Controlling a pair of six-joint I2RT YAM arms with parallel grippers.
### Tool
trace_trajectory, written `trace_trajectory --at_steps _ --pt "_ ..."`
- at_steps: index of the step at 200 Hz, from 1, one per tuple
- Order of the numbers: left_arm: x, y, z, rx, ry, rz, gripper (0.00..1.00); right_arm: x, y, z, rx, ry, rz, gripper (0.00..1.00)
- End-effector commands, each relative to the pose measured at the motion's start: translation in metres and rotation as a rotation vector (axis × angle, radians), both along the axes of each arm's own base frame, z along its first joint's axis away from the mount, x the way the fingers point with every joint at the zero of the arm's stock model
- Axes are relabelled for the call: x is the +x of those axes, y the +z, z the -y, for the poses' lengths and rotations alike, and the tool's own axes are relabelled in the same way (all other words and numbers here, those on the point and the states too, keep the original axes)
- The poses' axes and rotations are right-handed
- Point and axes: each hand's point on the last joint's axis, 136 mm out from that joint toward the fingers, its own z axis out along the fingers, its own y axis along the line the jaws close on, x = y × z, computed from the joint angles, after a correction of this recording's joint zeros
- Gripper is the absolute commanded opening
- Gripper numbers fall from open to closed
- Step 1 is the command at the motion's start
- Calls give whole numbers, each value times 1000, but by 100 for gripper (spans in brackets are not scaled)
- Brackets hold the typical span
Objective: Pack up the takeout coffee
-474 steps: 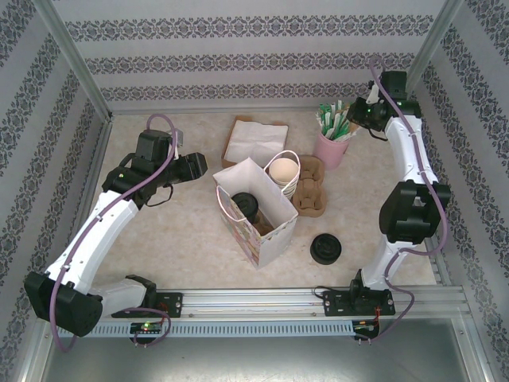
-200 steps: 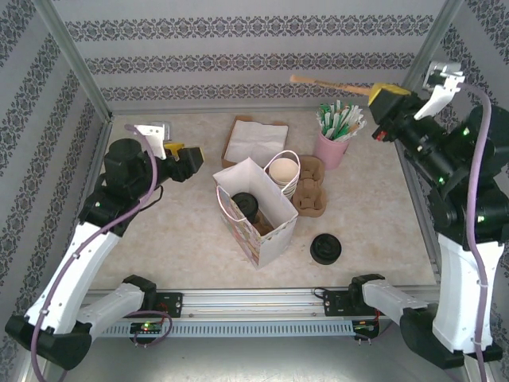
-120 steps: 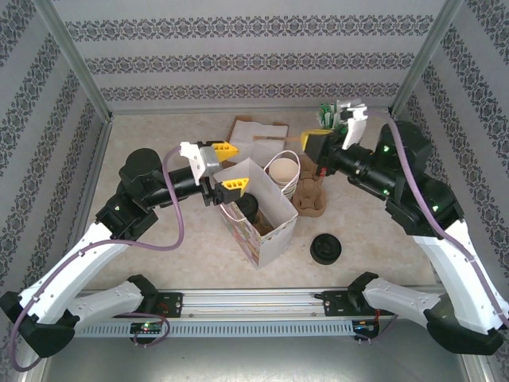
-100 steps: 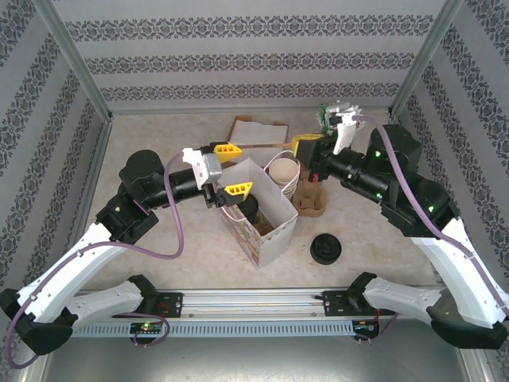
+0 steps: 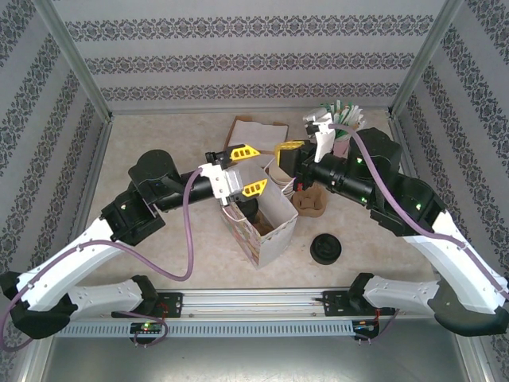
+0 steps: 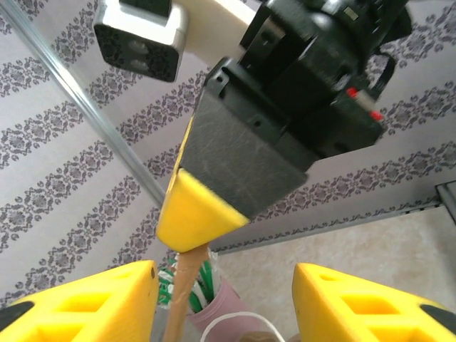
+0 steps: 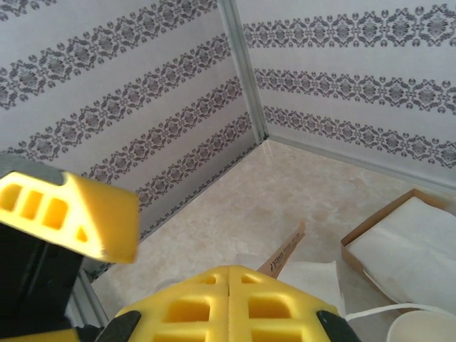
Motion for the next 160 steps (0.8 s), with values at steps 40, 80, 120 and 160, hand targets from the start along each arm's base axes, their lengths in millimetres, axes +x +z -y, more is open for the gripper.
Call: trace_trajectory --at_steps 40,80,120,160 --pt "20 2 -2 29 129 -10 47 -15 22 -8 15 40 86 0" --pt "25 3 -3 17 152 -34 39 -19 22 -14 0 59 101 0" --pt "20 2 -2 17 122 -48 27 -18 21 -15 -11 51 105 0" --pt "12 -1 3 25 71 -54 17 -15 19 -15 -18 37 111 0"
